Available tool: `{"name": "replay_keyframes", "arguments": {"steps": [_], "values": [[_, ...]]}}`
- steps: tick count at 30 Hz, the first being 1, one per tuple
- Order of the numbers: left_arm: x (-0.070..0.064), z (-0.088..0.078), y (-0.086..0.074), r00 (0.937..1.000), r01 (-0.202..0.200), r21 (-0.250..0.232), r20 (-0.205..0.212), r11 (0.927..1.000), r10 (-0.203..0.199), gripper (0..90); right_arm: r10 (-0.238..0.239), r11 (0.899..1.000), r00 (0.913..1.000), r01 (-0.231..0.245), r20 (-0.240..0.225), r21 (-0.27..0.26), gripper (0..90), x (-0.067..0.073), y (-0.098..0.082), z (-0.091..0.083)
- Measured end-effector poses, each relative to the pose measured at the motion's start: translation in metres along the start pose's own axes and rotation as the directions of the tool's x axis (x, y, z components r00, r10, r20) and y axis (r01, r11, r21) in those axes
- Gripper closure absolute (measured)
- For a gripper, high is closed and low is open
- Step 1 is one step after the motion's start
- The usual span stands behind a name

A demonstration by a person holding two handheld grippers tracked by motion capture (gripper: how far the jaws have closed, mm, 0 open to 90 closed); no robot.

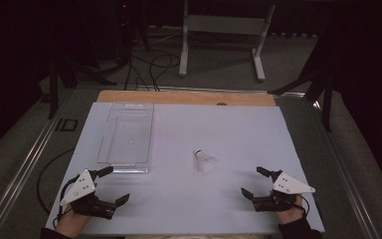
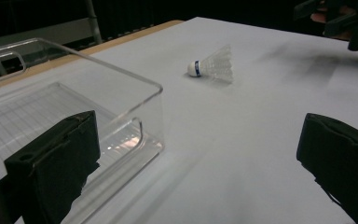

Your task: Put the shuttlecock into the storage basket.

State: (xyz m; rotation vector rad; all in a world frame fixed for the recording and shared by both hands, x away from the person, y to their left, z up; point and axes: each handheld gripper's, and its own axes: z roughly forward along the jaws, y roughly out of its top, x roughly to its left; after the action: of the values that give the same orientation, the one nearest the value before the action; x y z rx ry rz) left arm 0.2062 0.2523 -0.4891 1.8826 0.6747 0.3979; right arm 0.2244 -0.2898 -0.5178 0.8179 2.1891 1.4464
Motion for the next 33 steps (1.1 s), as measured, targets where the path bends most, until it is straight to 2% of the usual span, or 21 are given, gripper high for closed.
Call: {"name": "replay_keyframes", "arguments": {"steps": [4, 7, 9, 16, 22, 24, 25, 26, 30, 31, 33], "values": [[0.0, 0.0, 0.011, 0.9997, -0.021, 0.032, 0.01, 0.9993, 0.02, 0.0, 0.004, 1.0, 1.0, -0.004, -0.002, 0.001, 9.6, 0.0, 0.0, 0.0], [0.0, 0.003, 0.02, 0.9991, -0.011, 0.047, 0.041, 0.9988, 0.009, 0.0, -0.001, 1.0, 1.0, 0.001, -0.003, 0.002, 9.5, 0.001, 0.0, 0.0], [-0.002, 0.006, 0.026, 0.9983, -0.038, 0.066, 0.047, 0.9971, 0.035, 0.0, 0.001, 1.0, 1.0, -0.001, -0.004, 0.003, 9.6, 0.001, 0.0, 0.0], [-0.005, 0.017, 0.048, 0.9908, -0.095, 0.109, 0.107, 0.9895, 0.083, 0.0, -0.002, 1.0, 1.0, 0.002, -0.005, 0.001, 9.5, 0.0, 0.0, 0.0], [-0.007, 0.028, 0.063, 0.9829, -0.129, 0.112, 0.147, 0.9854, 0.112, 0.0, -0.001, 1.0, 1.0, 0.001, -0.008, 0.002, 9.5, 0.0, 0.001, 0.0], [-0.007, 0.031, 0.067, 0.9794, -0.149, 0.123, 0.156, 0.9811, 0.129, 0.0, -0.002, 1.0, 1.0, 0.002, -0.007, 0.001, 9.5, 0.0, 0.001, 0.0], [-0.009, 0.034, 0.071, 0.9755, -0.176, 0.13, 0.156, 0.9758, 0.155, 0.0, -0.002, 1.0, 1.0, 0.002, -0.008, 0.001, 9.5, 0.0, 0.001, 0.0], [-0.009, 0.034, 0.071, 0.9755, -0.176, 0.13, 0.156, 0.9758, 0.155, 0.0, -0.002, 1.0, 1.0, 0.002, -0.008, 0.001, 9.5, 0.0, 0.001, 0.0], [-0.012, 0.044, 0.077, 0.9677, -0.202, 0.182, 0.188, 0.9622, 0.168, 0.0, 0.001, 1.0, 0.9999, -0.001, -0.011, 0.003, 9.6, 0.0, 0.001, 0.0], [-0.013, 0.046, 0.079, 0.9641, -0.219, 0.193, 0.194, 0.9566, 0.181, 0.0, -0.004, 1.0, 0.9999, 0.004, -0.01, 0.0, 9.6, 0.0, 0.001, 0.0], [-0.014, 0.05, 0.081, 0.9598, -0.231, 0.203, 0.208, 0.9516, 0.189, 0.0, -0.004, 1.0, 0.9999, 0.003, -0.011, 0.0, 9.6, 0.0, 0.001, 0.0]]}}
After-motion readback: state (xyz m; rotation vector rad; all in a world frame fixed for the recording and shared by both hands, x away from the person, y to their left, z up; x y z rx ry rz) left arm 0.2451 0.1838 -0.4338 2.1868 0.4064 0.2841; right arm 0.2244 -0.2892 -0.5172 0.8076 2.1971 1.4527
